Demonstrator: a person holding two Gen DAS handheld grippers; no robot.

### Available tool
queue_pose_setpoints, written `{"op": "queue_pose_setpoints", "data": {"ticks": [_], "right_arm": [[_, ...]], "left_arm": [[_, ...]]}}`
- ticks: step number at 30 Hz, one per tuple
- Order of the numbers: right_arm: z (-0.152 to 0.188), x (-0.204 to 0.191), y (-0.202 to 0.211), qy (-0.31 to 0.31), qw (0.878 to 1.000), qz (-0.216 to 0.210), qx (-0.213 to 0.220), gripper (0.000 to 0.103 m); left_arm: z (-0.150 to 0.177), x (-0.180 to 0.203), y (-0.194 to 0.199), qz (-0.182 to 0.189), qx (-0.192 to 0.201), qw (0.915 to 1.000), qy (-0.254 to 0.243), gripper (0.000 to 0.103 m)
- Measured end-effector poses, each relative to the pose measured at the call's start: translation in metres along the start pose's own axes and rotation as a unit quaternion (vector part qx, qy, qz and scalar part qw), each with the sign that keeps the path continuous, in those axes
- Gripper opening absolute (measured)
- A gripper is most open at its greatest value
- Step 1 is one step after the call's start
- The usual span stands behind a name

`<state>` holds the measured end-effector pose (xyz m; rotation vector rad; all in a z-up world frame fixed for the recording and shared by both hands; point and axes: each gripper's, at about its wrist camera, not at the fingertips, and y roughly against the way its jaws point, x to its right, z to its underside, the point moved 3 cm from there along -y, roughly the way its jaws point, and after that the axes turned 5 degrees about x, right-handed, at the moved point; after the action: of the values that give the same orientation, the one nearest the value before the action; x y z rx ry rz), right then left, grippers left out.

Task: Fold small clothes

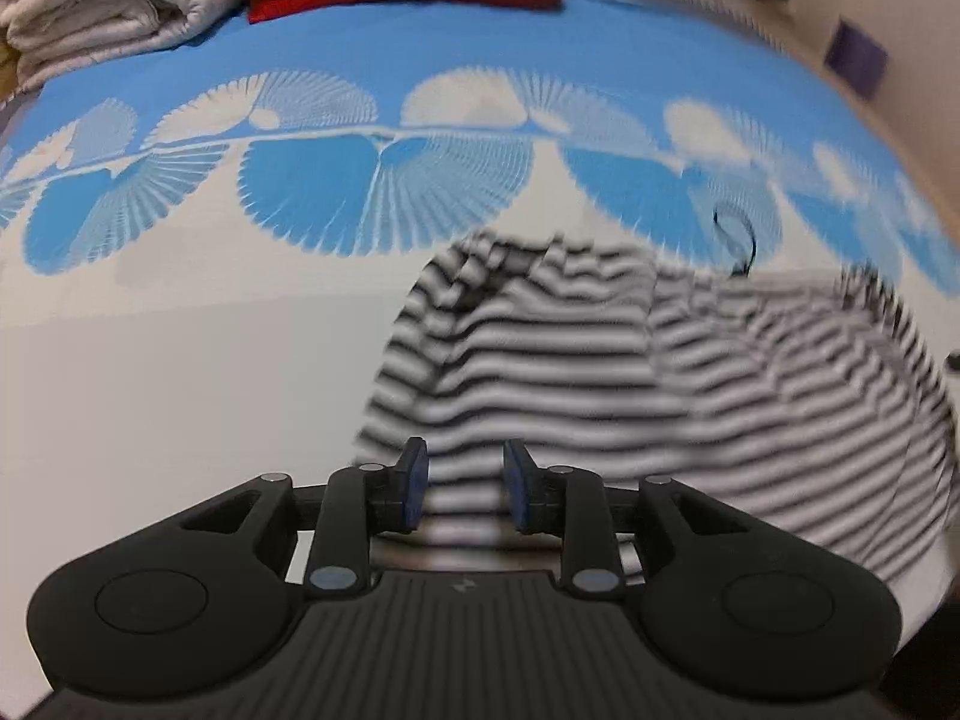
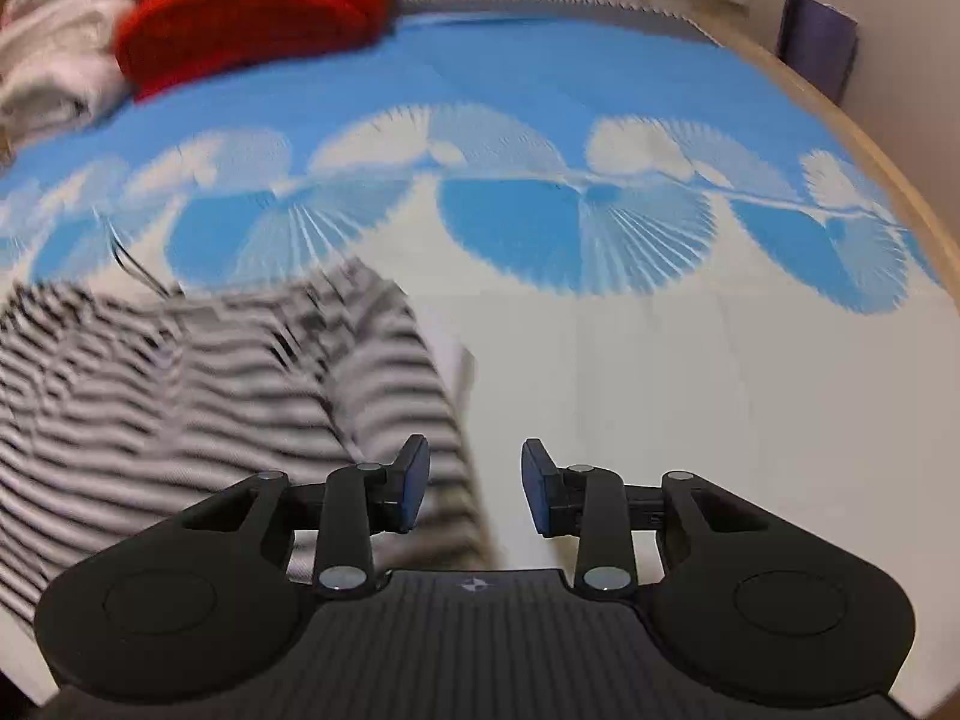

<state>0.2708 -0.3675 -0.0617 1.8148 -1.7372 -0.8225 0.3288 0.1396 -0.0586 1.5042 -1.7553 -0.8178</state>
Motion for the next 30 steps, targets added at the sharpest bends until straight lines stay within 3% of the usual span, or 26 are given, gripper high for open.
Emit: {"op": "queue_pose_setpoints", "data": {"ticks": [2, 5, 7, 11, 12, 13, 15, 17, 20, 26, 28, 30], "right_arm": [[-0.009, -0.008, -0.012, -0.003, 1.000, 0.001, 0.016, 0.041], [-0.023, -0.022, -0.034, -0.006, 1.000, -0.005, 0.015, 0.045], [-0.031, -0.035, -0.051, 0.003, 1.000, -0.007, 0.009, 0.049], [-0.038, -0.051, -0.077, 0.039, 0.999, 0.007, -0.005, 0.048], [-0.038, -0.053, -0.081, 0.043, 0.999, 0.011, -0.011, 0.045], [-0.039, -0.053, -0.088, 0.040, 0.999, 0.012, -0.013, 0.029], [-0.042, -0.054, -0.100, 0.036, 0.999, 0.021, -0.016, 0.011], [-0.043, -0.052, -0.111, 0.043, 0.998, 0.049, -0.007, 0.007], [-0.039, -0.049, -0.130, 0.033, 0.996, 0.078, -0.020, 0.007], [-0.046, -0.055, -0.133, 0.017, 0.994, 0.110, -0.017, 0.016], [-0.050, -0.050, -0.121, -0.002, 0.994, 0.108, -0.012, 0.031], [-0.054, -0.046, -0.106, -0.014, 0.995, 0.101, -0.001, 0.039]], "left_arm": [[-0.008, 0.008, -0.005, 0.015, 0.019, 0.9996, 0.013, 0.034], [-0.023, 0.024, -0.018, 0.039, 0.045, 0.9979, 0.026, 0.048], [-0.029, 0.031, -0.027, 0.057, 0.052, 0.9965, 0.032, 0.050], [-0.037, 0.035, -0.058, 0.035, 0.035, 0.9979, 0.041, 0.049], [-0.042, 0.034, -0.067, 0.029, 0.029, 0.9979, 0.050, 0.049], [-0.044, 0.030, -0.072, 0.026, 0.029, 0.9975, 0.058, 0.048], [-0.049, 0.023, -0.088, 0.002, 0.023, 0.9977, 0.064, 0.047], [-0.050, 0.010, -0.103, -0.030, 0.013, 0.9965, 0.077, 0.047], [-0.051, 0.000, -0.112, -0.025, 0.001, 0.9929, 0.116, 0.048], [-0.056, 0.002, -0.087, -0.018, -0.006, 0.9932, 0.115, 0.048], [-0.056, 0.002, -0.067, -0.002, 0.008, 0.9940, 0.109, 0.049], [-0.054, 0.004, -0.045, 0.018, 0.020, 0.9955, 0.090, 0.050]]}}
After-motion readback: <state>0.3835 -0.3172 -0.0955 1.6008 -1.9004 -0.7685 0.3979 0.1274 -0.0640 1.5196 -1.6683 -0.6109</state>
